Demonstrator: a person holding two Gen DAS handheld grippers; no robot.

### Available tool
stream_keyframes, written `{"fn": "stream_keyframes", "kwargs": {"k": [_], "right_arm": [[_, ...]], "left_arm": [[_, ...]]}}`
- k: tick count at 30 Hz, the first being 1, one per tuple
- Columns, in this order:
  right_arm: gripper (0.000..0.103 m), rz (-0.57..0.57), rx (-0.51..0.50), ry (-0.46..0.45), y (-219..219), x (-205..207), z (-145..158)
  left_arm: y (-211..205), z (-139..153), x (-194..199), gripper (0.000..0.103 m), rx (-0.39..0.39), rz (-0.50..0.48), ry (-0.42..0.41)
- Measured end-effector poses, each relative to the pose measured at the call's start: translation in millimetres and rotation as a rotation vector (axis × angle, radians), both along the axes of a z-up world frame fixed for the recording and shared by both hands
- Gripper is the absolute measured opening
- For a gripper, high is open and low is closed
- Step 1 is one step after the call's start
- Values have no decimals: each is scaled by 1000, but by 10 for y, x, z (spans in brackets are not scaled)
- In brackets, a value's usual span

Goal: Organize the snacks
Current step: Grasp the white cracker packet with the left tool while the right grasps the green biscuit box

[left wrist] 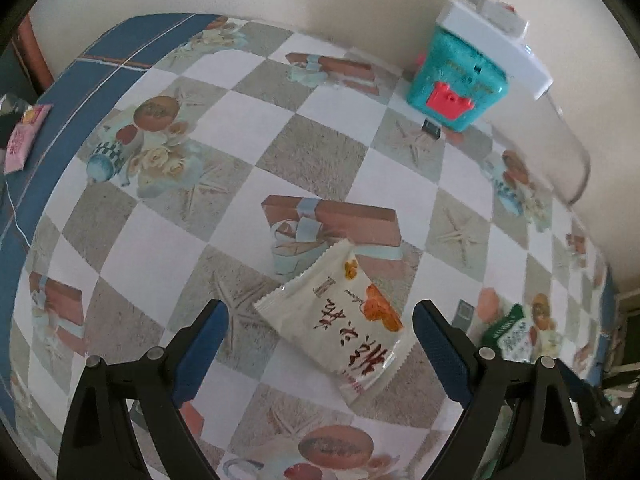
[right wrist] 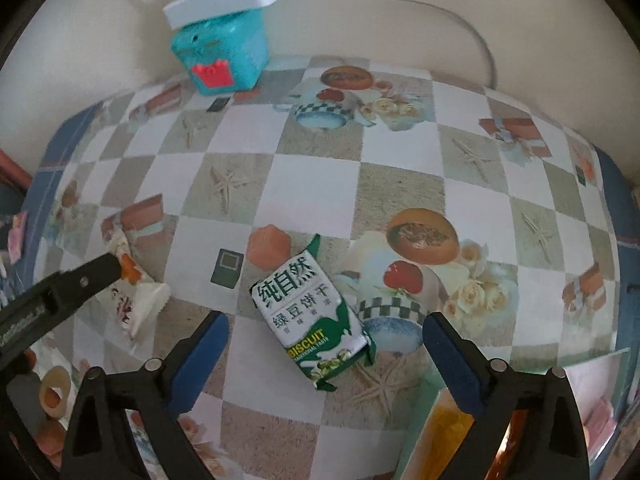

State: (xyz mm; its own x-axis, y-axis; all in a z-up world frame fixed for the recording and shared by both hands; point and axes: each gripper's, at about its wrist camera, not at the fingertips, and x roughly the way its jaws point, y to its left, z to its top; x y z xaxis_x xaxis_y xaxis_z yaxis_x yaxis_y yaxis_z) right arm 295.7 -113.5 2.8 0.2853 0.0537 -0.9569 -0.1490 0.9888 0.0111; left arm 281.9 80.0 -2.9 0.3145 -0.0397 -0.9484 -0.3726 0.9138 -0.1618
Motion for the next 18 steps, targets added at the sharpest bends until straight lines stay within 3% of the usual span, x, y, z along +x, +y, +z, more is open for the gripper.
{"fn": "stream_keyframes", "kwargs": {"k": [5, 7, 9, 11, 14, 18], "right_arm": [[88, 36, -43, 7, 80, 47, -94], [83, 40, -42, 15, 85, 64, -132], [68, 46, -45, 12, 89, 70, -153], [62, 52, -32, 16, 93, 76, -156], [58, 62, -37, 3, 106, 54, -148], [45, 62, -8, -10, 89, 7, -114]], "left_arm": [[-104, -117, 75, 92, 40, -31, 36], [-116, -176, 88, 84, 13, -25, 48], [-129, -169, 87, 82, 20, -19, 41], [-144, -156, 83, 73, 15, -20, 32], [-150, -141, 61, 70, 19, -10, 27], [-149, -130, 2, 63, 23, 1, 16]]}}
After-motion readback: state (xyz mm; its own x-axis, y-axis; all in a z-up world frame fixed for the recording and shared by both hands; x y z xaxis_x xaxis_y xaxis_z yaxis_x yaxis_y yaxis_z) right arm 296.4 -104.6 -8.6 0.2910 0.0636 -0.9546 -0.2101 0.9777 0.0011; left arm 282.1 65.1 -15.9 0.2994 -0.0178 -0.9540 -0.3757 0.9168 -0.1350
